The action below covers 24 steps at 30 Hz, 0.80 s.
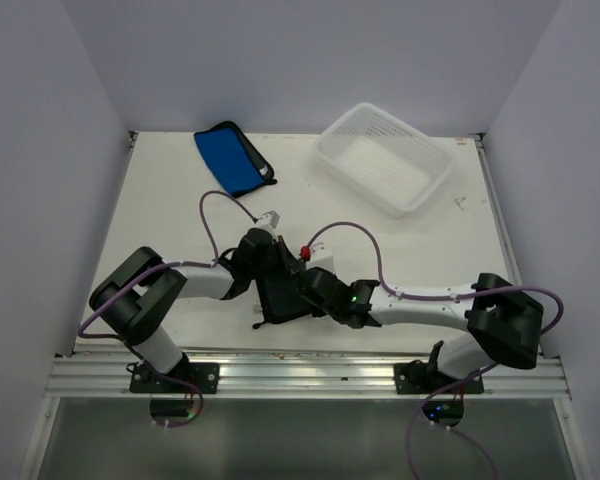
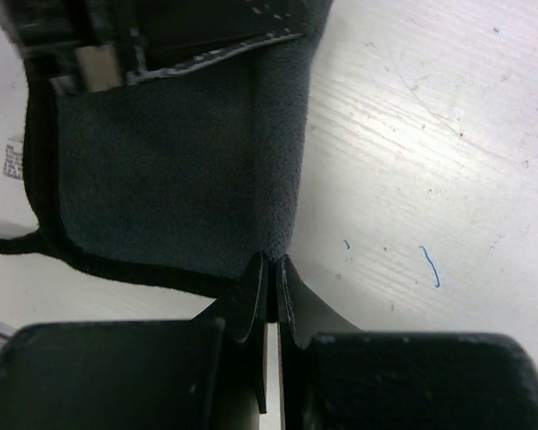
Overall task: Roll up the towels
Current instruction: Roll the towel
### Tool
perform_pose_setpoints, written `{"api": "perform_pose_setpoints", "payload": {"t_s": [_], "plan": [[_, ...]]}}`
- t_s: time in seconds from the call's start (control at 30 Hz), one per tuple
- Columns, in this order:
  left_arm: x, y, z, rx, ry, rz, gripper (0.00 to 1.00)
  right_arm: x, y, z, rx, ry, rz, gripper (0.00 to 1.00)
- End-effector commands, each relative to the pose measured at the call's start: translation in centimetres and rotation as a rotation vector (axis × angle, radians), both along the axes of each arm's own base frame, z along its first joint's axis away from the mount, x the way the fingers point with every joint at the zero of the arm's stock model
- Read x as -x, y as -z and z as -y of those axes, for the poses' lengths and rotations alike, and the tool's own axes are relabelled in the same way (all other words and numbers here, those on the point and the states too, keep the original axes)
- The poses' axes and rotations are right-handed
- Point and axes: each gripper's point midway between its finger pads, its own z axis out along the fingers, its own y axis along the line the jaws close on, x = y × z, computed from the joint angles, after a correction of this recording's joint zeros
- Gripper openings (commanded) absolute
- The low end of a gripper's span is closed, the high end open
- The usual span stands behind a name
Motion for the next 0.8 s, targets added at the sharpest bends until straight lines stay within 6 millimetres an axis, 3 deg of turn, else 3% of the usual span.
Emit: {"api": "perform_pose_setpoints", "payload": {"t_s": [0.0, 0.03, 0.17, 0.4, 0.77], "plan": [[-1.7, -2.5, 0.5, 0.026, -0.014, 0.072, 0.0, 0.2, -0.6, 0.6, 0.196, -0.046, 0.08, 0.0], [-1.8, -2.6, 0.5, 0.023, -0.012, 0.074, 0.0, -0.4, -1.4, 0.4, 0.226, -0.033, 0.121, 0.0], [-2.2, -2.8, 0.2, 0.031, -0.015, 0.072, 0.0, 0.5, -0.2, 1.6, 0.413, -0.072, 0.129, 0.0], [-2.2, -3.0, -0.1, 0.046, -0.005, 0.073, 0.0, 0.8, -0.5, 1.0, 0.609, -0.141, 0.18, 0.0], [-1.6, -1.7, -0.4, 0.047, 0.013, 0.05, 0.0, 2.2, 1.7, 1.6, 0.902, -0.298, 0.164, 0.0]]}}
